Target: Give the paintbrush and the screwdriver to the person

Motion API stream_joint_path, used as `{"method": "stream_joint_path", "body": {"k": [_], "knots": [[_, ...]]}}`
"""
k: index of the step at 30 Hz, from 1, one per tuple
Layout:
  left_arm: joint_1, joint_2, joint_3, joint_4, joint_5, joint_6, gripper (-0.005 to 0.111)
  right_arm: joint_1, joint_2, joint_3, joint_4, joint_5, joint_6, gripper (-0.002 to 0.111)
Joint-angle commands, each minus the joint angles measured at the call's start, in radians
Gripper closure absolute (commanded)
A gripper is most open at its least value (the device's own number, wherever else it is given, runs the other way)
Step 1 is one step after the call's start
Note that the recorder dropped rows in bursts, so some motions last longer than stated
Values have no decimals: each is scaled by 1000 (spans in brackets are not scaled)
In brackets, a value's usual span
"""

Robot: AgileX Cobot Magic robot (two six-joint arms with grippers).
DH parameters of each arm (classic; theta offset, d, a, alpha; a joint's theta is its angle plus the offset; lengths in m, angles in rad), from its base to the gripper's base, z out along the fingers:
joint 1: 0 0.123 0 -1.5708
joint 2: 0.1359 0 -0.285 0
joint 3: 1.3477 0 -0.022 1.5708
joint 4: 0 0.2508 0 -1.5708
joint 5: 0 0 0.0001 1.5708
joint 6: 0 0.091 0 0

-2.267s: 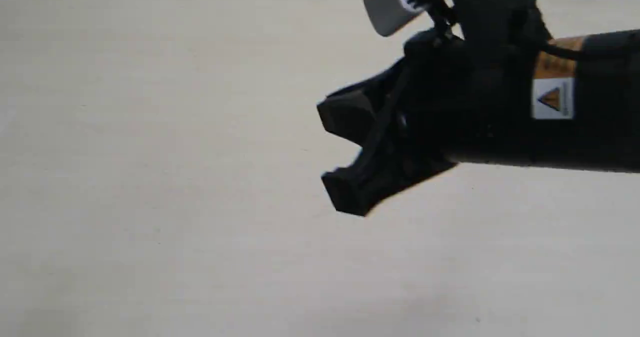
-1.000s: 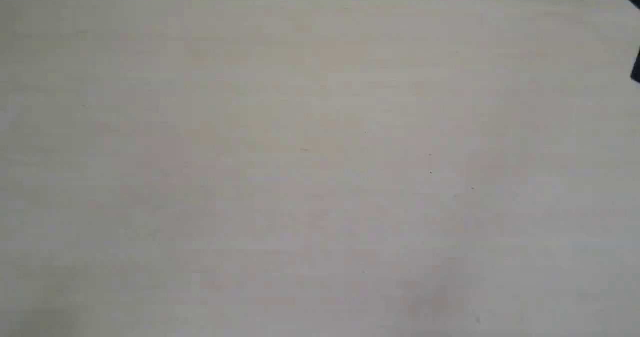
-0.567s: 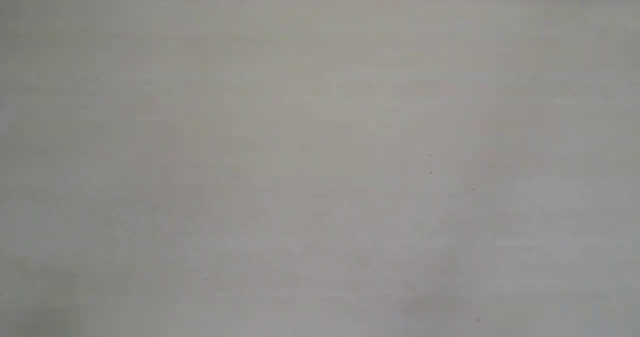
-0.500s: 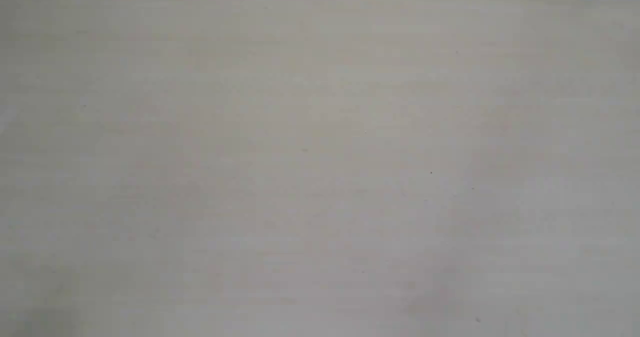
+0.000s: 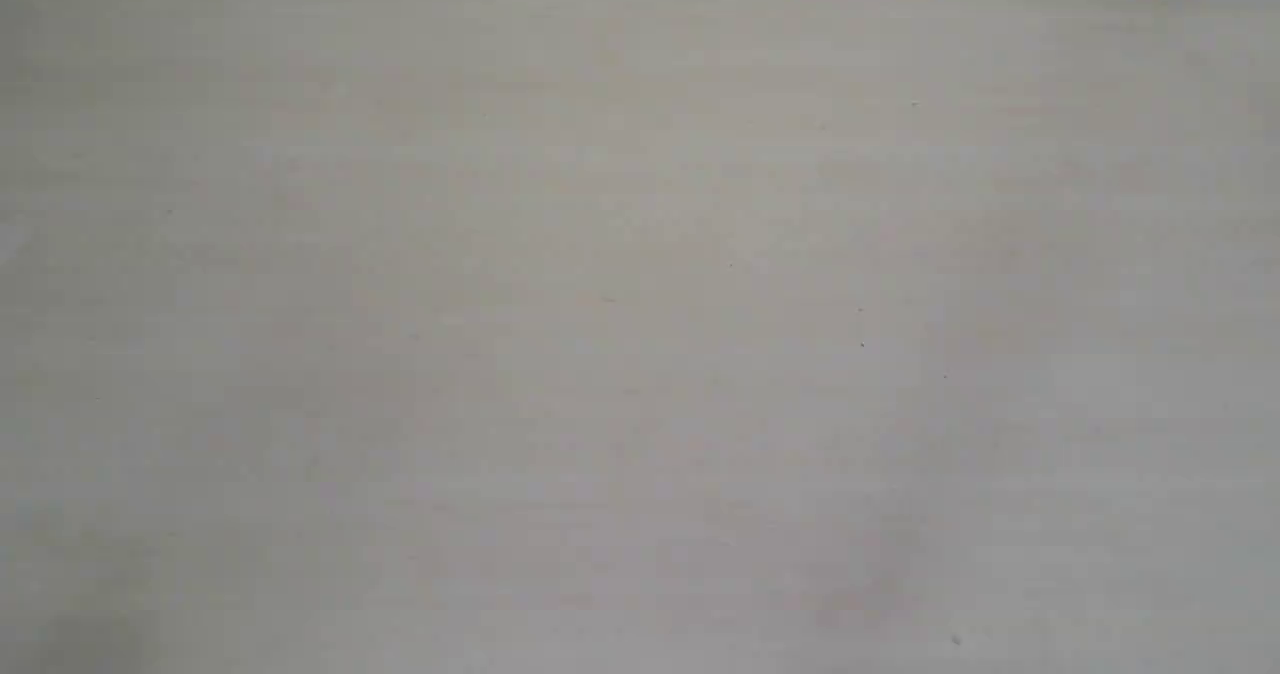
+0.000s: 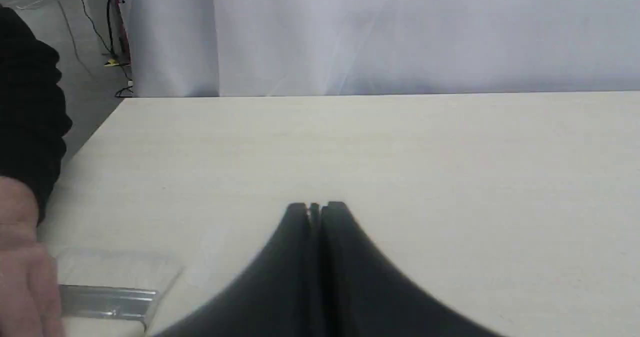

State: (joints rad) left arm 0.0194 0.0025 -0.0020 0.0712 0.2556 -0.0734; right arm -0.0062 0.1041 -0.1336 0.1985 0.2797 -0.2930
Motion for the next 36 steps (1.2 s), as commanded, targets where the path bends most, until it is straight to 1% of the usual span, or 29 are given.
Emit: {"method": "stream_joint_path", "body": {"k": [1, 6, 16, 18, 21, 24, 30, 36], "knots": [[-8, -2, 2, -4, -6, -2, 107, -4, -22, 15, 4, 29, -6, 104], [-8, -2, 2, -1, -6, -2, 107, -4, -22, 25, 4, 62, -6, 104], [-8, -2, 2, -1, -6, -2, 107, -4, -22, 25, 2, 62, 9, 104], [-8, -2, 2, -1, -6, -2, 107, -4, -22, 25, -28, 62, 60, 104], [-8, -2, 2, -1, -6, -2, 107, -4, -24, 31, -121, 60, 176, 104], [-8, -2, 2, -1, -6, -2, 107, -4, -47, 58, -198, 60, 236, 104], [-8, -2, 2, -1, -6, -2, 107, -4, -101, 124, -214, 58, 236, 104], [-8, -2, 2, -4, -6, -2, 107, -4, -104, 129, -214, 63, 237, 104]]}}
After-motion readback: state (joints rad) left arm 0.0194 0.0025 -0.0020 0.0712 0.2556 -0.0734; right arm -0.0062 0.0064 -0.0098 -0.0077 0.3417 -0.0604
